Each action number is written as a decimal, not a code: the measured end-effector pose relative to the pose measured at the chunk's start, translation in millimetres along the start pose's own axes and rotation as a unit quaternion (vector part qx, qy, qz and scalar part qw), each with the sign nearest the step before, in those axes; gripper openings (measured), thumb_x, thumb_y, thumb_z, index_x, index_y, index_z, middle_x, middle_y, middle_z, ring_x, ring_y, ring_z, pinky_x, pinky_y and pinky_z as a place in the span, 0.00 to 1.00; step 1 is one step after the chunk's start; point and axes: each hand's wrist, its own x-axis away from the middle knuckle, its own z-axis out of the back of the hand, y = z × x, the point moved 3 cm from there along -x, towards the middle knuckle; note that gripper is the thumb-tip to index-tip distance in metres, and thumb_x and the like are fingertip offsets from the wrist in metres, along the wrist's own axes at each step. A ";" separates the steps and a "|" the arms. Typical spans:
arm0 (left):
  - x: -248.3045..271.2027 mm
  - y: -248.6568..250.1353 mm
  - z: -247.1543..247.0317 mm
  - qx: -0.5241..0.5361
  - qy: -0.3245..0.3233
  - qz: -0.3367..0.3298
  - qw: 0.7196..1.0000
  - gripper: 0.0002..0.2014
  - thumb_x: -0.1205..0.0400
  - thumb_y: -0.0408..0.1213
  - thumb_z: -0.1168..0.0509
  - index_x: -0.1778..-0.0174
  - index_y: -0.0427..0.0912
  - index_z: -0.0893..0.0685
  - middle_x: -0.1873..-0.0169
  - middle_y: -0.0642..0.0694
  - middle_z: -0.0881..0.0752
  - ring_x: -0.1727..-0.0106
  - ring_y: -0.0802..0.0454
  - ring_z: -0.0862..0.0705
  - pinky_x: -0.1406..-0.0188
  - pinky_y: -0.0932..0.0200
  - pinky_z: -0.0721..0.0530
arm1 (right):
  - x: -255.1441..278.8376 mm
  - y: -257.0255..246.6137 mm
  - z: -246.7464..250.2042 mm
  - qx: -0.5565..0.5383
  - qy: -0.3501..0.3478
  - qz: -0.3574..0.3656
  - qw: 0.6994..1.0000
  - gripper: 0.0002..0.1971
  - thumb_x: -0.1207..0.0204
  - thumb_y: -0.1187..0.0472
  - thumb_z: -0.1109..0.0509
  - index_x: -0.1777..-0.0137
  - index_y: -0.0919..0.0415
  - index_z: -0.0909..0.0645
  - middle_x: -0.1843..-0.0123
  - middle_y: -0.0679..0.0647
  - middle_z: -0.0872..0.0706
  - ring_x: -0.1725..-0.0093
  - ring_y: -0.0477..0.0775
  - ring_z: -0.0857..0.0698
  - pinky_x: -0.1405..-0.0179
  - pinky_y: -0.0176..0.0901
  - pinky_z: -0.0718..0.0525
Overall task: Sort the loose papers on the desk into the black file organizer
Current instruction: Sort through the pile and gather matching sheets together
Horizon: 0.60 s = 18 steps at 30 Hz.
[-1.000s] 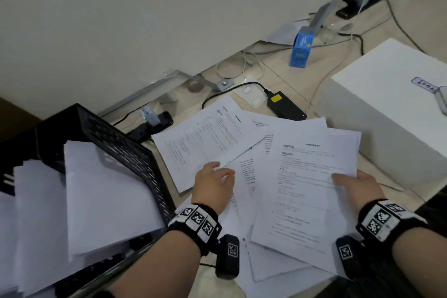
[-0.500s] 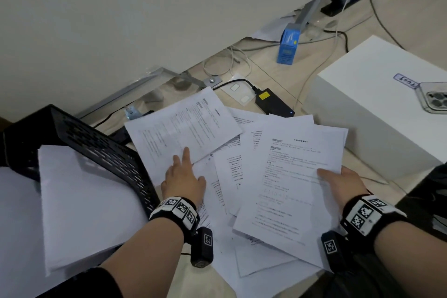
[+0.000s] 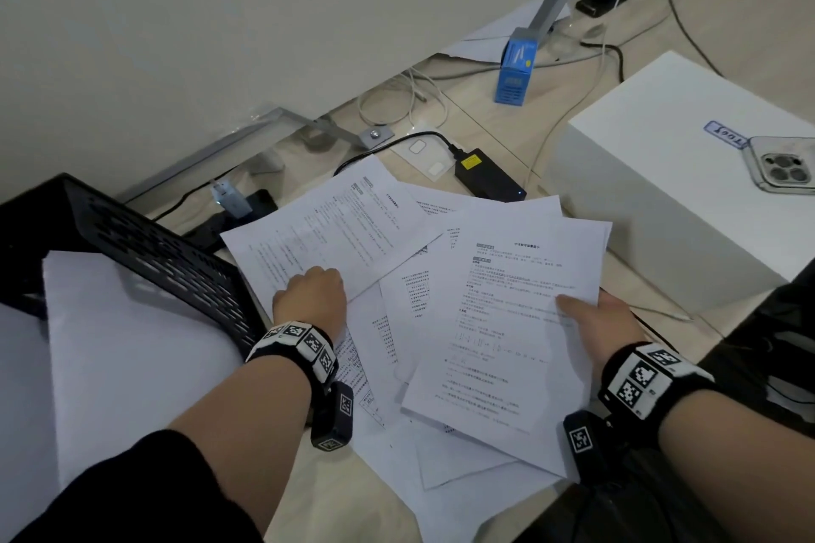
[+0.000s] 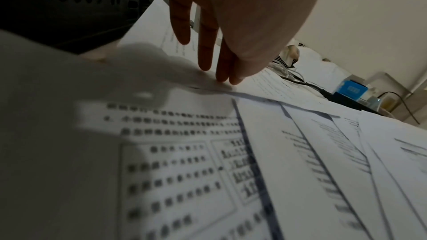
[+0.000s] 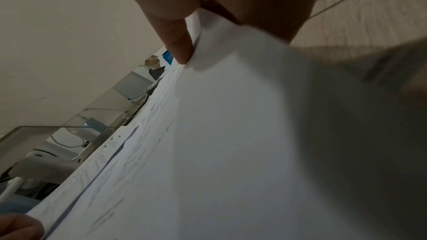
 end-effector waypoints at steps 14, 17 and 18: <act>14.0 3.8 10.2 0.162 0.069 0.022 0.984 0.10 0.15 0.43 0.40 0.57 0.44 0.18 0.48 0.48 0.19 0.52 0.45 0.19 0.55 0.52 0.21 | 11.7 -1.2 2.6 -0.013 -0.010 0.027 1.000 0.06 0.19 0.64 0.30 0.49 0.54 0.13 0.47 0.57 0.08 0.45 0.65 0.10 0.36 0.61 0.15; 34.9 28.0 25.5 0.230 0.083 -0.006 0.970 0.08 0.20 0.42 0.37 0.64 0.45 0.22 0.54 0.50 0.19 0.54 0.45 0.20 0.52 0.47 0.17 | 12.3 -1.6 -3.9 -0.021 -0.024 0.014 0.999 0.06 0.18 0.61 0.31 0.52 0.52 0.13 0.46 0.56 0.08 0.45 0.64 0.10 0.34 0.62 0.16; 44.1 39.3 28.7 0.241 0.083 -0.030 0.967 0.08 0.22 0.41 0.36 0.65 0.44 0.22 0.51 0.49 0.16 0.51 0.44 0.19 0.48 0.46 0.17 | 13.0 -1.6 -6.6 -0.017 -0.035 0.009 0.999 0.05 0.18 0.59 0.31 0.52 0.52 0.13 0.46 0.56 0.08 0.45 0.63 0.10 0.33 0.63 0.17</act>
